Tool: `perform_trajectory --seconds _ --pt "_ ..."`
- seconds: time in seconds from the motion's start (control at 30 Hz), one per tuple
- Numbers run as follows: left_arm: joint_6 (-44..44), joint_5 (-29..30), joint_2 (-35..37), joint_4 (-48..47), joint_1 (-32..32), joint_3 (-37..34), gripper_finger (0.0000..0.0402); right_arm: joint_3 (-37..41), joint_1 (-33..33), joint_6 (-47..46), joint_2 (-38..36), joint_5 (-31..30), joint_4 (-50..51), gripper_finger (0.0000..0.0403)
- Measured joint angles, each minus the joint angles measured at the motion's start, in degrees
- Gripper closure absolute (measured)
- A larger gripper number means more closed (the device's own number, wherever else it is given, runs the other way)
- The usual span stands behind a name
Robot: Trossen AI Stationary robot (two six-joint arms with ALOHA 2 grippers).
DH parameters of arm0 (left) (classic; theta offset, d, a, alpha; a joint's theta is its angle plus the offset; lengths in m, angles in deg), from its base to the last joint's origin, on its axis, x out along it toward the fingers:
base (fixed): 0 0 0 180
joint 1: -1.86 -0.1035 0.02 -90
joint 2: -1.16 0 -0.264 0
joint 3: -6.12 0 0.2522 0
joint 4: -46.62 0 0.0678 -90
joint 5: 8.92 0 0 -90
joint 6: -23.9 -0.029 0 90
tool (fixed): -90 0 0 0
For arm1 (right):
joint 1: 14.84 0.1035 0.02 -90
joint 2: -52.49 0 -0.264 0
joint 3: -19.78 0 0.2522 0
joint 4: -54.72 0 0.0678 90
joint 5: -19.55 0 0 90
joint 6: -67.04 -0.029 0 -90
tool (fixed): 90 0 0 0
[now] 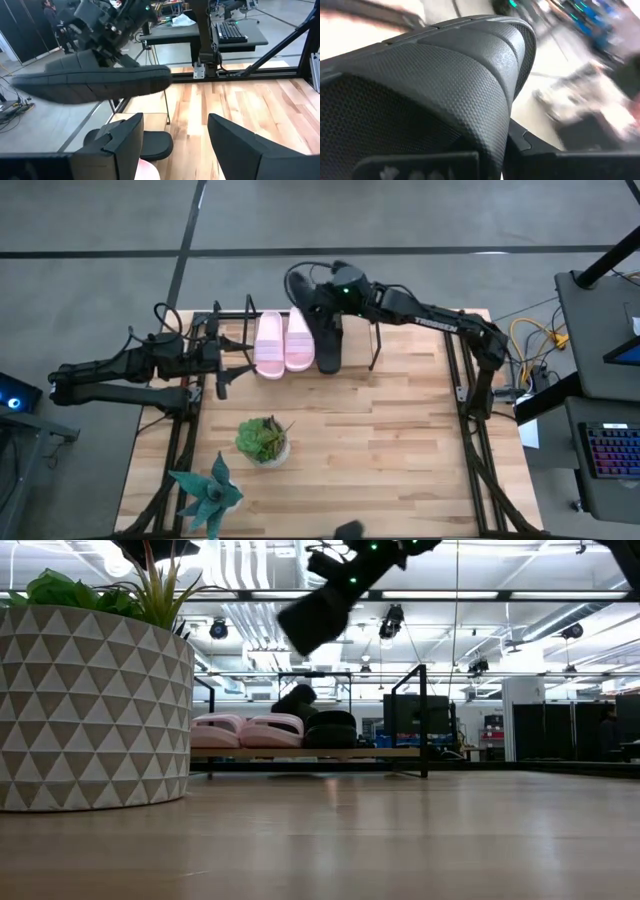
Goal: Pick and place slides into the shelf
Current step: Put the bottom black slide on the shelf
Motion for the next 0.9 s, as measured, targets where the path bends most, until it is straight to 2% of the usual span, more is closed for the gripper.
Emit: perform_trajectory --seconds 0.17,0.33,0.43,0.6,0.73,0.9 --pt "0.0 0.0 0.3 -0.6 0.0 0.0 0.0195 2.2 0.0 1.5 -3.5 -11.6 8.8 0.0391" --pt "0.0 0.0 0.2 -0.6 0.0 0.0 0.0195 5.9 0.0 -1.0 -4.9 -16.9 12.8 0.0391" --pt "0.0 0.0 0.2 -0.5 0.0 0.0 0.0195 9.4 0.3 -0.9 -4.5 -23.6 12.7 0.0391" --pt "0.0 0.0 0.2 -0.5 0.0 -0.1 0.0195 13.4 1.0 -1.5 -3.8 -25.8 12.6 0.0391" --pt "0.0 0.1 0.2 -0.5 0.0 -0.1 0.0195 15.5 2.2 -1.7 -3.8 -31.4 12.7 0.0391" --pt "0.0 0.2 0.2 -0.5 0.0 -0.2 0.0195 16.6 3.2 -4.7 -3.8 -32.2 13.0 0.0391"
